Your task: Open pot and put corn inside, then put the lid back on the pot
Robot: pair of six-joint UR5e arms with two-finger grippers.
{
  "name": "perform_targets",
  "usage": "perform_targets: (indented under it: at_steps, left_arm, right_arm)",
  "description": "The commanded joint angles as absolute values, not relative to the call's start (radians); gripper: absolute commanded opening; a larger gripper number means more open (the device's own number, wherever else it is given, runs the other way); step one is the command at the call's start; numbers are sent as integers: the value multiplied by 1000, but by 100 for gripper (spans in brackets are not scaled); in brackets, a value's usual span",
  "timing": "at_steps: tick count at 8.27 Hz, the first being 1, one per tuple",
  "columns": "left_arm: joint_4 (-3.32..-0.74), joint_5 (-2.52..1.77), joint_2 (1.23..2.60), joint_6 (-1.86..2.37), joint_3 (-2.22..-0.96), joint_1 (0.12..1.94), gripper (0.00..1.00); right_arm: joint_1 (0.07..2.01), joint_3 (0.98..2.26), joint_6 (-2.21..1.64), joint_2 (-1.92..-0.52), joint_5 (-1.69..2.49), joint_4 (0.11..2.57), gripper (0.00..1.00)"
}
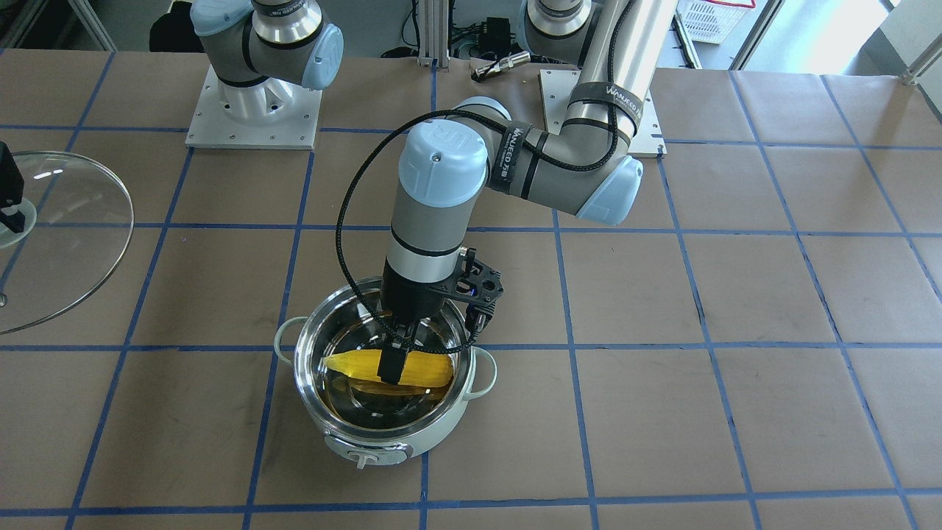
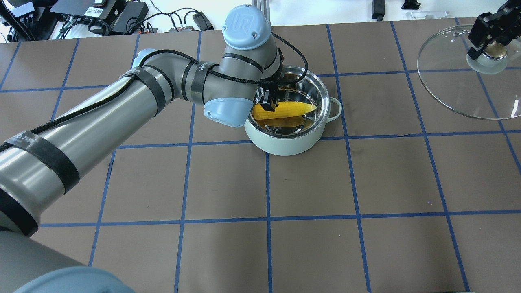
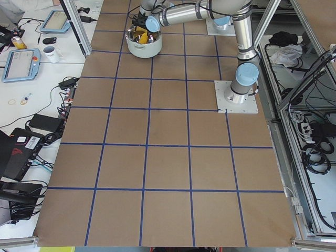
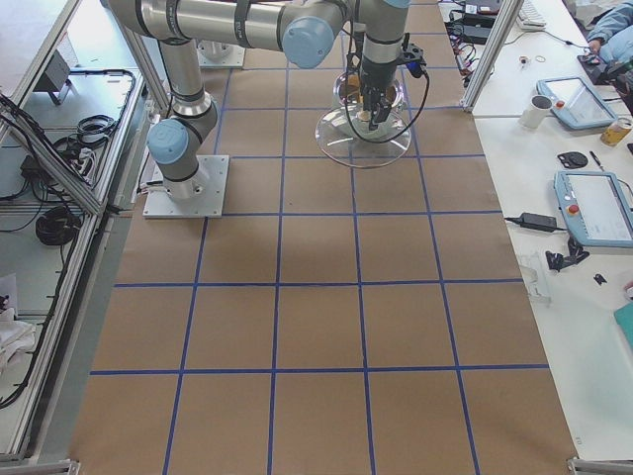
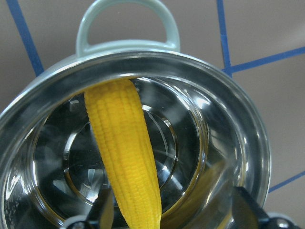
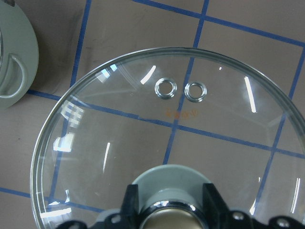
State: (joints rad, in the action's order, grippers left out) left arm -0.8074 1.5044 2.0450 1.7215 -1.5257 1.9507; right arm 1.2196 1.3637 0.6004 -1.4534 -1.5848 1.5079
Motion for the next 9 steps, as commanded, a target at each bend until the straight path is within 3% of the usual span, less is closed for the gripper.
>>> perform_targets:
  at_steps: [1, 4, 9]
  left_arm:
    - [-827, 1511, 2010, 1360, -1523, 1941, 90]
    - [-871, 1512, 1959, 928, -1520, 1858, 99]
    - [-1009, 1519, 1830, 216, -1519, 1517, 100]
  right_arm:
    - [1226, 1364, 518, -1457, -1588, 1505, 16]
    - [1334, 1353, 283, -1459, -1556, 1509, 17]
    - [1552, 1351, -39, -1359, -1455, 1629, 16]
